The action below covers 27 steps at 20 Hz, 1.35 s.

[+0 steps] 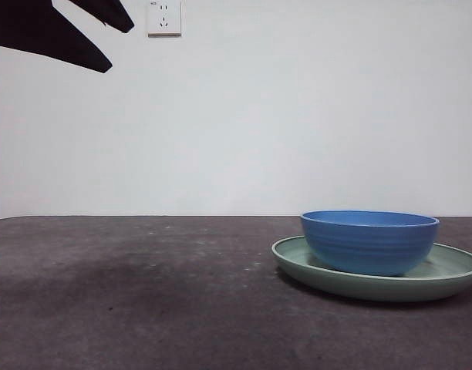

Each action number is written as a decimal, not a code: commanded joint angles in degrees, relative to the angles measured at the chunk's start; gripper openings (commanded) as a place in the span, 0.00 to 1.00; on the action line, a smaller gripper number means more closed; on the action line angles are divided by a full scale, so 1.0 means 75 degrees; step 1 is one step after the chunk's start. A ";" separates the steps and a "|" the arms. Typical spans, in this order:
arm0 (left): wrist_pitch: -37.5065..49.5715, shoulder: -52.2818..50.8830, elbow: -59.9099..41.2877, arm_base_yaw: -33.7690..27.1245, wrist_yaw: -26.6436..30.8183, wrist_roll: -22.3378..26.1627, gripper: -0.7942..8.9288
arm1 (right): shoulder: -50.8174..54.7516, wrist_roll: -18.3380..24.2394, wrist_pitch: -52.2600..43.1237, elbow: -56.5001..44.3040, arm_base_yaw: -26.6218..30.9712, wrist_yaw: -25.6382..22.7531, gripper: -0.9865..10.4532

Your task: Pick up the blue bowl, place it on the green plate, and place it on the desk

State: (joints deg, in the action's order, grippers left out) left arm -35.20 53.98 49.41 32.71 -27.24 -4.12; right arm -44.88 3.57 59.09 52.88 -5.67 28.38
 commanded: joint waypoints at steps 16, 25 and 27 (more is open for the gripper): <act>0.0073 0.0035 0.0058 0.0041 -0.0047 0.0052 0.31 | -0.0635 -0.0886 -0.0504 0.0035 0.0114 -0.1842 0.42; 0.0070 0.0035 0.0058 0.0041 -0.0047 0.0064 0.31 | -0.3194 -0.0938 -0.2060 -0.0052 0.0565 -0.1285 0.41; 0.0067 0.0035 0.0058 0.0041 -0.0047 0.0064 0.31 | -0.3809 -0.0938 -0.2404 -0.0052 0.0618 -0.1183 0.37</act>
State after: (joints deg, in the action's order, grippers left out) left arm -35.09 53.98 49.41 32.71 -27.27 -4.12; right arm -72.86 -3.07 41.17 52.31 -1.08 19.33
